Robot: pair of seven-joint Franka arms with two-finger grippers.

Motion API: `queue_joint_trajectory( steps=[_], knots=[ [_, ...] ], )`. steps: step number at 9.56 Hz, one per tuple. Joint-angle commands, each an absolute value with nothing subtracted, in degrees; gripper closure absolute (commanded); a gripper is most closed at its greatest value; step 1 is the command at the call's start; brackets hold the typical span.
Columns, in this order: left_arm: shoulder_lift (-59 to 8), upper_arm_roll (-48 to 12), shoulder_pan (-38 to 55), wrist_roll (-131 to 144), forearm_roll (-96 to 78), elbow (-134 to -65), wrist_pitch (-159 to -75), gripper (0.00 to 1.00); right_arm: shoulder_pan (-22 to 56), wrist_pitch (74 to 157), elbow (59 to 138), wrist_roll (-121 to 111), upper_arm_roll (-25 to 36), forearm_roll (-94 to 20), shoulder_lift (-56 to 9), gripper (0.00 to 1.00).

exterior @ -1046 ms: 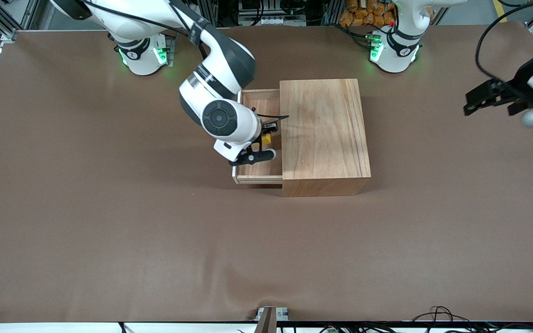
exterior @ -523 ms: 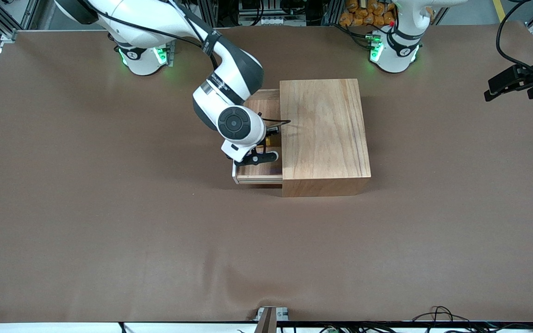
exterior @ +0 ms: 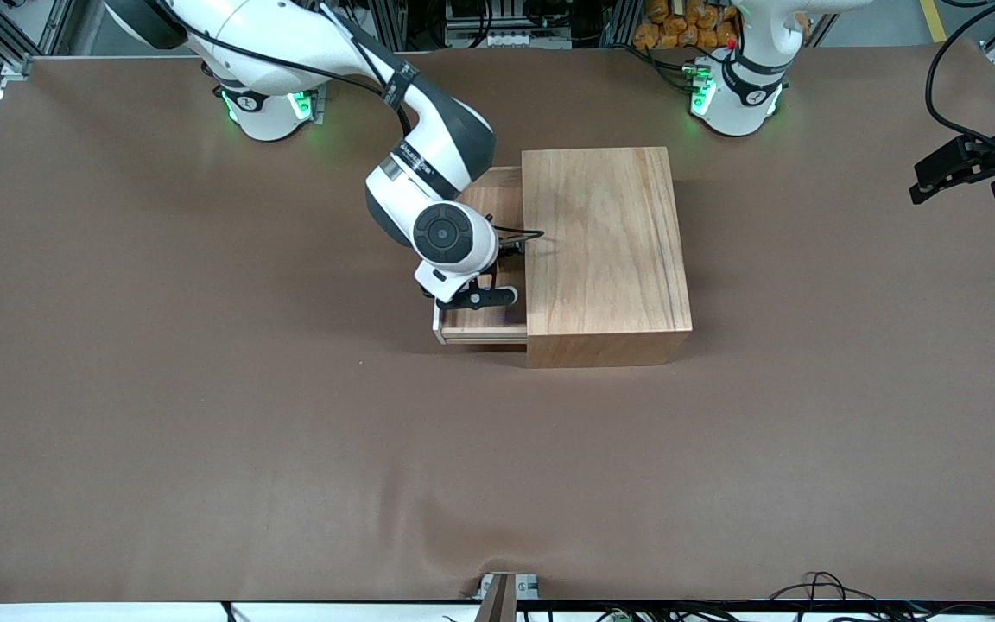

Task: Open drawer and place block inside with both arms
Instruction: 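Carry the cube over the drawer with the right gripper while the left gripper withdraws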

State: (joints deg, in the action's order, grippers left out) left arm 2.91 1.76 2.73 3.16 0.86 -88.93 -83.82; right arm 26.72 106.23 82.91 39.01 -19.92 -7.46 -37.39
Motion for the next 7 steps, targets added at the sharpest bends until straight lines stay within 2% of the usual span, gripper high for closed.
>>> queue_joint_trajectory(
  steps=[1, 4, 7],
  knots=[
    [2.99, 2.02, 2.11, 1.75, 1.58, -89.3, -85.86, 0.0, 25.23, 105.3, 82.09, 42.26, -19.86, -7.64, -34.47, 0.0],
    [3.16, 1.93, 2.2, 4.38, 1.41, -89.65, -85.78, 0.0, 24.0, 100.65, 80.34, 43.95, -19.86, -7.73, -27.62, 0.0],
    [3.08, 1.76, 2.11, 2.4, 0.27, -89.83, -85.61, 0.0, 16.29, 98.44, 80.33, 40.28, -19.86, -6.77, -23.13, 0.0]
  ],
)
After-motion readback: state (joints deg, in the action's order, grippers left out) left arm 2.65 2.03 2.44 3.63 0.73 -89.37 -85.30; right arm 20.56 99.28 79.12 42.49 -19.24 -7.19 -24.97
